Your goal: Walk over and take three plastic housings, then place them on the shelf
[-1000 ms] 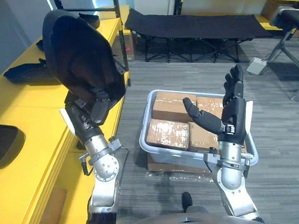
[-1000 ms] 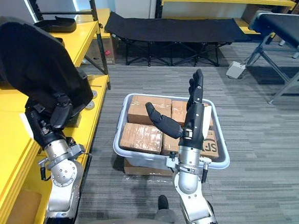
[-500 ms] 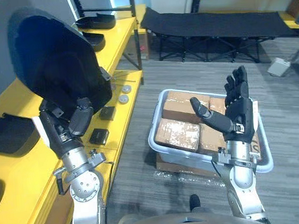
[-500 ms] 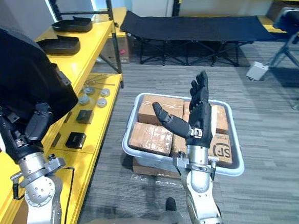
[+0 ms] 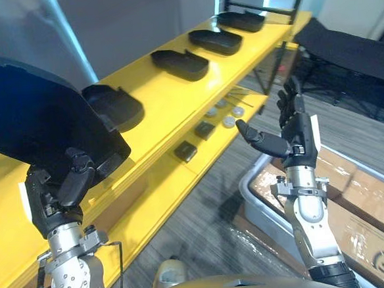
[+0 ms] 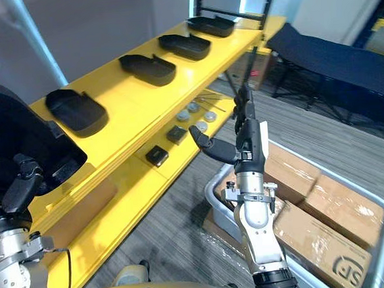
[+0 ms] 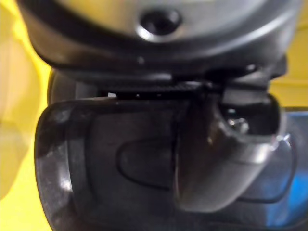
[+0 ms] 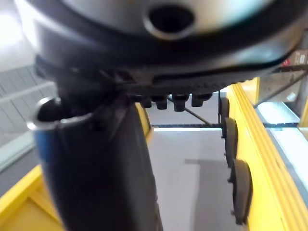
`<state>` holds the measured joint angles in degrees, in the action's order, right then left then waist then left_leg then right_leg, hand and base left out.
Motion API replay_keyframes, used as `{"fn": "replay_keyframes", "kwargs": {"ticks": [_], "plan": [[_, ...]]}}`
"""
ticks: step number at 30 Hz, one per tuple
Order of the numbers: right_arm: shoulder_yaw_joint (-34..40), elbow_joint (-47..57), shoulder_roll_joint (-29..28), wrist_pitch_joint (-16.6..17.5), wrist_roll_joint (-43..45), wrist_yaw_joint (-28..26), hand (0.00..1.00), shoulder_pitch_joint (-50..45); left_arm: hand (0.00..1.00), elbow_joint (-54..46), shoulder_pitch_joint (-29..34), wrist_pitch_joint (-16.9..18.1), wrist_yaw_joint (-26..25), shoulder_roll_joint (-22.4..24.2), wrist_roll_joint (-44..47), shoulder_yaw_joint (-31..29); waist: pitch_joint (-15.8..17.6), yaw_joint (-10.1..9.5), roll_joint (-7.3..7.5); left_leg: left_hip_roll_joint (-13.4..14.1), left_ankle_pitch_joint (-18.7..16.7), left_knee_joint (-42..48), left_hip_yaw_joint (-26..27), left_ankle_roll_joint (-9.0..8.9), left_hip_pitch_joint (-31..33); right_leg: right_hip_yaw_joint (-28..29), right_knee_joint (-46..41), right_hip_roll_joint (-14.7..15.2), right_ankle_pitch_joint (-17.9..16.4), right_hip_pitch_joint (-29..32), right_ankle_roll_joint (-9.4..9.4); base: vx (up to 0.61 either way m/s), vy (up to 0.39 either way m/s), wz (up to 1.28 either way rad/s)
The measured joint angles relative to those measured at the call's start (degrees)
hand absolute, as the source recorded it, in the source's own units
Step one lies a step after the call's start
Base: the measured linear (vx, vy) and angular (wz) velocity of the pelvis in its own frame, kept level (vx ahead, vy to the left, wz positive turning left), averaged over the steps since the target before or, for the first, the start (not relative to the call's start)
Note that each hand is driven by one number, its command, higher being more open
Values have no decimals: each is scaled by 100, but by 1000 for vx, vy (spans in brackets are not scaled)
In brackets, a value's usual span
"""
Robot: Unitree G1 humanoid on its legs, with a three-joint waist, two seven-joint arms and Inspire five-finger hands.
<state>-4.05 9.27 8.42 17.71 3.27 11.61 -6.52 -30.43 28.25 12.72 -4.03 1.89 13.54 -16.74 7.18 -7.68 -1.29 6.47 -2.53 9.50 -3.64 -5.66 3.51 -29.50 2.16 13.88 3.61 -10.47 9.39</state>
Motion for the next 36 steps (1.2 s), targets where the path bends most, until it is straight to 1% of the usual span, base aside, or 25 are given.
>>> {"fn": "replay_keyframes", "kwargs": {"ticks": [2,4,6,7,11,12,15,16,18,19,20,22,23,24,25,26,27,28,29,30,31,32,33,35,36], "plan": [[44,70,-28,-5,34,-71,100,-205,0,-82,-5,24,369,-54,-2,37,19,178,8,-108,73,-97,-60,44,8,598,-599,46,-553,148,79,18,27,97],[235,220,-120,-2,39,-138,100,-531,0,-87,-124,84,729,-264,19,76,106,442,77,-385,165,-126,-418,60,33,1562,-1264,-46,-1297,322,33,26,-16,111],[515,249,-277,36,133,-170,100,-758,0,-85,-305,97,923,-510,25,151,153,636,138,-606,308,-112,-706,39,117,1988,-1585,-113,-1607,368,-50,87,-52,91],[582,248,-297,41,228,-189,100,-786,0,-80,-376,97,946,-556,25,189,184,625,131,-630,364,-73,-742,-9,149,1978,-1639,-102,-1575,356,-20,115,-22,62],[856,246,-338,132,273,-407,100,-689,0,-54,-706,113,953,-742,187,517,426,620,146,-668,410,131,-783,-15,313,1879,-1596,-112,-1559,303,-12,33,-6,25],[850,246,-311,208,273,-484,100,-575,0,-34,-744,113,895,-730,192,570,508,627,127,-666,406,202,-746,-11,315,1880,-1599,-115,-1558,269,-13,-47,-7,-4],[773,211,-96,411,256,-615,100,-147,0,221,-827,215,717,-698,194,733,691,624,-50,-589,268,412,-624,12,312,1921,-1689,-174,-1584,230,-61,-127,12,-9],[745,211,-85,495,252,-599,100,-58,0,296,-818,250,704,-654,192,755,755,623,-100,-571,188,463,-610,58,310,1925,-1738,-194,-1652,222,-138,-155,8,-1],[712,211,-87,626,262,-561,100,-43,0,358,-778,325,700,-619,189,755,794,625,-109,-561,139,488,-555,30,307,1895,-1841,-180,-1769,227,-168,-137,-1,13],[709,211,-94,682,272,-480,100,-45,0,358,-767,395,687,-622,146,751,819,627,-62,-534,135,500,-434,39,310,1865,-1848,-104,-1827,217,-163,-79,61,23],[715,216,-159,715,274,-401,100,-26,0,351,-771,507,679,-622,131,750,858,628,10,-519,3,903,-230,217,414,1864,-1888,-53,-1883,192,-169,-66,81,21],[786,216,-225,755,276,-287,100,-29,0,329,-773,638,660,-630,118,669,848,620,-6,-547,-391,1451,-7,338,541,1870,-1975,14,-1997,95,-223,9,134,9],[795,217,-269,760,277,-250,100,-41,0,327,-773,667,638,-632,103,628,838,606,9,-587,-493,1550,28,338,549,1885,-1956,50,-2042,34,-289,75,160,9],[807,218,-374,790,277,-204,100,-121,0,314,-774,714,574,-638,3,529,736,602,76,-714,-645,1604,106,412,534,1878,-1771,138,-2148,-130,-482,232,170,20],[809,248,-440,879,280,-152,100,-212,0,270,-816,762,547,-648,-51,429,601,650,66,-790,-710,1565,157,484,542,1974,-2254,111,-2046,-34,-896,260,190,42],[793,251,-445,938,277,-145,100,-225,0,284,-940,805,528,-625,-47,360,597,656,57,-871,-742,1585,66,547,535,2189,-3564,217,-1578,669,-961,226,150,47],[792,251,-484,938,276,-146,100,-227,0,280,-1001,810,520,-658,-48,330,597,662,65,-902,-739,1537,2,576,503,2341,-4061,216,-1260,955,-970,140,180,56],[804,251,-626,938,276,-156,100,-206,0,274,-1096,825,512,-755,-51,279,590,657,141,-927,-699,1391,-139,698,365,2598,-4871,221,-654,1393,-904,128,91,46],[798,251,-692,939,275,-159,100,-190,0,262,-1108,827,495,-799,-49,259,604,663,130,-952,-706,1316,-171,753,283,2676,-5173,214,-639,1552,-879,302,113,52],[744,252,-725,953,257,-233,100,-122,0,251,-1108,828,422,-789,-45,234,598,660,149,-975,-686,1245,-275,786,98,2665,-5520,181,-1003,1728,-879,339,51,41],[736,252,-671,968,201,-344,100,-34,0,247,-1106,828,344,-735,-41,224,599,645,148,-971,-692,1133,-381,800,-131,2593,-5340,36,-1310,1771,-849,347,46,43],[738,254,-639,981,149,-391,100,21,0,244,-1111,828,299,-736,-31,223,628,649,73,-959,-691,1071,-444,799,-224,2594,-5054,-87,-1450,1781,-831,263,13,51],[755,305,-564,1033,144,-442,100,96,0,243,-1184,827,262,-736,0,227,585,666,61,-916,-693,1000,-588,796,-284,2717,-4252,-391,-1625,1813,-786,222,-30,65],[812,504,-455,1070,155,-458,100,102,0,231,-1343,828,260,-751,39,264,581,723,18,-904,-731,1029,-869,729,-259,3092,-3071,-799,-1568,1796,-693,195,-69,89],[817,584,-394,1079,163,-473,100,100,0,231,-1373,827,255,-751,42,291,563,760,56,-949,-768,1046,-975,668,-279,3138,-2678,-826,-1412,1751,-526,159,-104,94]]}}
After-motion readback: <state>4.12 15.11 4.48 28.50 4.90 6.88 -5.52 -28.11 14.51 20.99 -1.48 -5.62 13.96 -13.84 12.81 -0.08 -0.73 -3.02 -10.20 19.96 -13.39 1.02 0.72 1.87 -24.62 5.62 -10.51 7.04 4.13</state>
